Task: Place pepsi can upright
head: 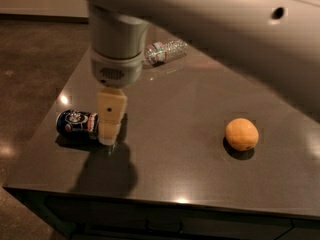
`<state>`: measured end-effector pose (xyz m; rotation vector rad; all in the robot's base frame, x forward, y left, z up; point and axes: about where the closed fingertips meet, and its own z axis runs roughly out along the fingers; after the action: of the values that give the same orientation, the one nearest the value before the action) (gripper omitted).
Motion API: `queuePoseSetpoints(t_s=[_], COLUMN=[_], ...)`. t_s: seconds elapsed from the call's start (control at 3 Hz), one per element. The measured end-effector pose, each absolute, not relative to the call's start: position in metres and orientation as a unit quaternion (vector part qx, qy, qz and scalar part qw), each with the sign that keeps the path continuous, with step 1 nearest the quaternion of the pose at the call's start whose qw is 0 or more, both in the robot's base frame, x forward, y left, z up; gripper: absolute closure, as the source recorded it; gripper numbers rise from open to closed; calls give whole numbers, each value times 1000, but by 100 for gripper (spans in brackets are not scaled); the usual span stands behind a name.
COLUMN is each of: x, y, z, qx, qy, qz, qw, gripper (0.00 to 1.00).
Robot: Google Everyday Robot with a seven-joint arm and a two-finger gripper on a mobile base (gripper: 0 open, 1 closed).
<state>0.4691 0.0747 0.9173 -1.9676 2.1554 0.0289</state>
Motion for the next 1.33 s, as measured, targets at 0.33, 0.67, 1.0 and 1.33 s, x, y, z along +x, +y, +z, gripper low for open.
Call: queuePoseSetpoints(t_s=[0.33,0.67,1.0,1.33], x=[458,460,469,474], y=[123,157,181,194], z=[908,894,880,871], qx=[-684,-689,-691,-691], qy=[723,719,719,719], qz=[9,12,10,9], qw=[96,83,75,68], gripper=[0,0,0,0])
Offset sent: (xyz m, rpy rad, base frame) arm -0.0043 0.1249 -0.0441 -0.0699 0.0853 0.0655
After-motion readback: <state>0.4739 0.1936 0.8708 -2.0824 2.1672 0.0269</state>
